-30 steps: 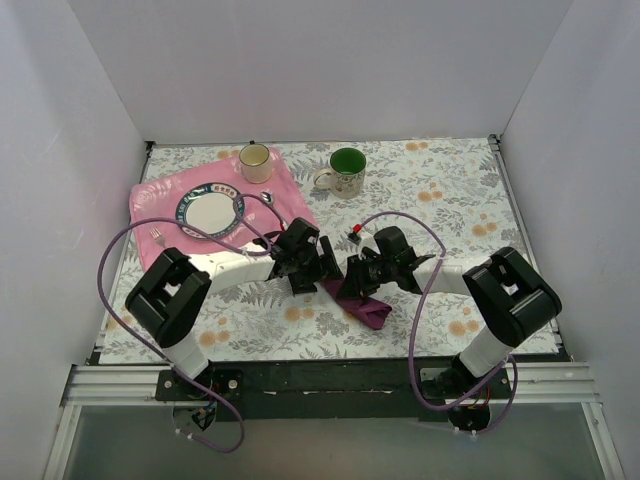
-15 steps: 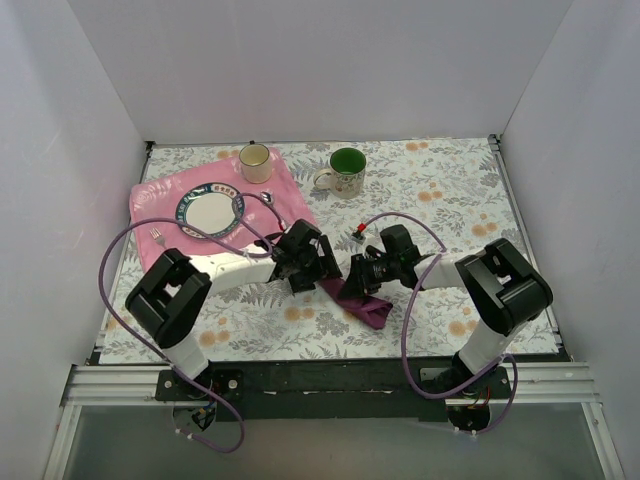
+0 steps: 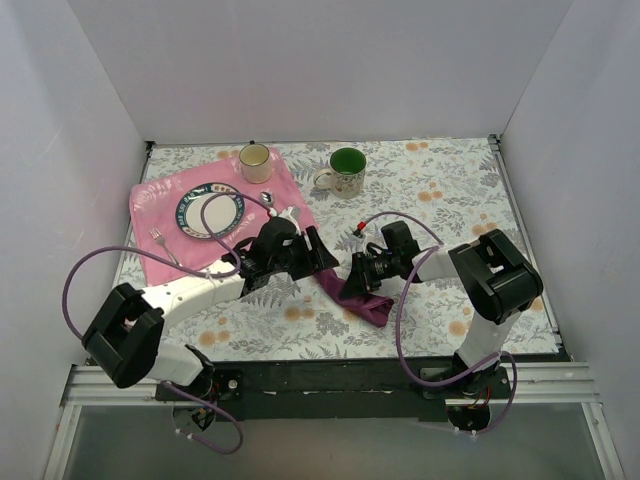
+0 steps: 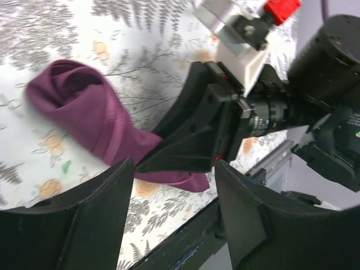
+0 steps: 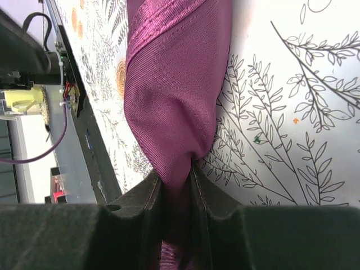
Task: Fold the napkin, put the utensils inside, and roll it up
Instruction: Roll the napkin with the utensil, then neatly place the rolled napkin to the corner
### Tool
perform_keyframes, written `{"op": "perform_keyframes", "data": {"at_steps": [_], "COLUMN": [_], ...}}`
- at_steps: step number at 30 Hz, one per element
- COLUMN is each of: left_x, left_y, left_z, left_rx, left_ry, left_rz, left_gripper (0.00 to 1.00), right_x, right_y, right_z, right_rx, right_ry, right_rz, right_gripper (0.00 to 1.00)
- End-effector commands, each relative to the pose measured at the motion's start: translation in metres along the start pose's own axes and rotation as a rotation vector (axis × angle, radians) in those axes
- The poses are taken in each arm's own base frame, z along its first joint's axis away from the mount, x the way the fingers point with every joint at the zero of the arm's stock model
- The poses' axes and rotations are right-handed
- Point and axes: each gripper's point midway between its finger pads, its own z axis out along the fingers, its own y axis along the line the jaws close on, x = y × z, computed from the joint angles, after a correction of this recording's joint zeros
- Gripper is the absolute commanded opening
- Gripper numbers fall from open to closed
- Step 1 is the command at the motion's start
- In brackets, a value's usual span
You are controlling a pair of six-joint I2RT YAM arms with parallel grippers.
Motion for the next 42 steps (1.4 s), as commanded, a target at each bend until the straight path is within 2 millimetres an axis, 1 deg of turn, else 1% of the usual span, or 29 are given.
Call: {"op": "perform_keyframes", "data": {"at_steps": [1,3,4,6,8,11,12,13,14,15,16,17,18,19,21,22,23,25,26,29,30,31,33,36,37,39,42], "left_x": [0.001,0.003,0.002,0.004,0.004,0.000,-0.002,-0.001,-0.008,-0.010,-0.006,-0.012,-0.011,-0.007,-0.009,-0.007,-0.007,-0.007,-0.006,-0.009,-0.012,-0.012,-0.014,-0.015,-0.013,-0.012,-0.009], "left_y": [-0.032,-0.026,-0.029,-0.024,-0.024,-0.025,-0.025,-0.020,-0.020,-0.018,-0.006,-0.005,0.000,0.010,0.014,0.017,0.016,0.006,0.003,-0.020,-0.027,-0.032,-0.037,-0.048,-0.048,-0.050,-0.047], "left_z": [0.008,0.018,0.020,0.027,0.030,0.032,0.031,0.028,0.027,0.025,0.021,0.016,0.014,0.010,0.004,0.001,-0.001,-0.004,-0.005,-0.004,-0.002,-0.001,0.003,0.013,0.020,0.025,0.036], "left_rx": [0.181,0.168,0.194,0.192,0.199,0.198,0.194,0.149,0.131,0.112,0.052,0.026,-0.002,-0.054,-0.092,-0.108,-0.104,-0.072,-0.062,0.022,0.049,0.069,0.086,0.127,0.127,0.145,0.140], "left_ry": [0.061,0.085,0.088,0.099,0.107,0.096,0.090,0.097,0.072,0.060,0.074,0.040,0.041,0.056,0.041,0.050,0.051,0.063,0.073,0.096,0.094,0.104,0.111,0.140,0.154,0.167,0.185], "left_rz": [0.017,-0.012,-0.025,-0.048,-0.066,-0.050,-0.038,-0.041,-0.021,-0.017,-0.028,-0.033,-0.039,-0.046,-0.065,-0.069,-0.069,-0.076,-0.078,-0.071,-0.068,-0.070,-0.072,-0.088,-0.095,-0.106,-0.114], "left_gripper": [0.56,0.52,0.51,0.50,0.49,0.49,0.50,0.51,0.52,0.53,0.56,0.60,0.63,0.68,0.69,0.70,0.70,0.70,0.70,0.67,0.67,0.66,0.65,0.64,0.64,0.63,0.62], "right_x": [0.014,0.012,0.012,0.010,0.010,0.009,0.009,0.009,0.009,0.009,0.009,0.008,0.007,0.005,0.003,-0.001,-0.003,-0.011,-0.011,-0.017,-0.019,-0.020,-0.025,-0.025,-0.024,-0.025,-0.023], "right_y": [-0.029,-0.029,-0.029,-0.029,-0.028,-0.028,-0.028,-0.029,-0.030,-0.029,-0.028,-0.027,-0.027,-0.027,-0.027,-0.027,-0.028,-0.025,-0.026,-0.024,-0.021,-0.023,-0.022,-0.023,-0.024,-0.024,-0.024], "right_z": [0.000,0.000,-0.001,-0.001,-0.001,-0.002,-0.001,-0.001,-0.002,-0.002,-0.002,-0.002,-0.003,-0.004,-0.008,-0.011,-0.013,-0.019,-0.021,-0.030,-0.033,-0.036,-0.042,-0.052,-0.055,-0.059,-0.059], "right_rx": [0.105,0.104,0.104,0.103,0.100,0.100,0.104,0.110,0.109,0.107,0.102,0.102,0.105,0.121,0.144,0.170,0.184,0.218,0.237,0.293,0.304,0.330,0.363,0.414,0.430,0.453,0.443], "right_ry": [0.056,0.054,0.053,0.048,0.043,0.034,0.035,0.033,0.029,0.026,0.025,0.022,0.020,0.012,0.018,0.009,0.011,0.014,0.022,0.041,0.051,0.054,0.044,0.039,0.041,0.033,0.040], "right_rz": [0.017,0.019,0.024,0.035,0.047,0.085,0.089,0.096,0.100,0.101,0.103,0.103,0.100,0.090,0.073,0.061,0.039,0.024,0.023,-0.008,-0.021,-0.026,-0.047,-0.062,-0.064,-0.076,-0.087], "right_gripper": [0.19,0.19,0.19,0.19,0.19,0.18,0.18,0.18,0.18,0.18,0.18,0.19,0.20,0.24,0.28,0.33,0.35,0.41,0.43,0.52,0.55,0.56,0.59,0.62,0.63,0.64,0.64]}}
